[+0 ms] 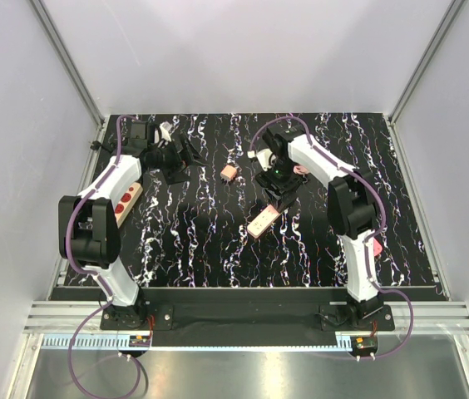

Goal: Insert the plug

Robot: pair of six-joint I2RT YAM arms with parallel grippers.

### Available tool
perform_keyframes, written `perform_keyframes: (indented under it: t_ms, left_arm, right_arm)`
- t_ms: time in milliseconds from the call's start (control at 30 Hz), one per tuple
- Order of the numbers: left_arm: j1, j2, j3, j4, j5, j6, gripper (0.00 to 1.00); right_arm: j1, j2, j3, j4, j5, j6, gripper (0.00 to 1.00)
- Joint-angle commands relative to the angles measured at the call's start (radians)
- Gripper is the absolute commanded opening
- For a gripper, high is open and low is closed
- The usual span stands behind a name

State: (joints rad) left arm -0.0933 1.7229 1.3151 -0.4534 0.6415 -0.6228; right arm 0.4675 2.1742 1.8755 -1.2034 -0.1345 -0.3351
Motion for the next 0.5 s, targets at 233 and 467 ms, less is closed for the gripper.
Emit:
perform_keyframes:
  t_ms: [233,467]
  left_arm:
    - [0.010,-0.036,-0.010,0.036,0.035,-0.009,0.99]
    - [0.010,-0.037,-0.008,0.036,0.037,-0.009,0.99]
  right_arm:
    - [0.034,0.072,0.060,-0.140,-0.019,0.039,0.00]
    - [0.040,0.096,0.079,-0.162,-0.007,0.074,0.00]
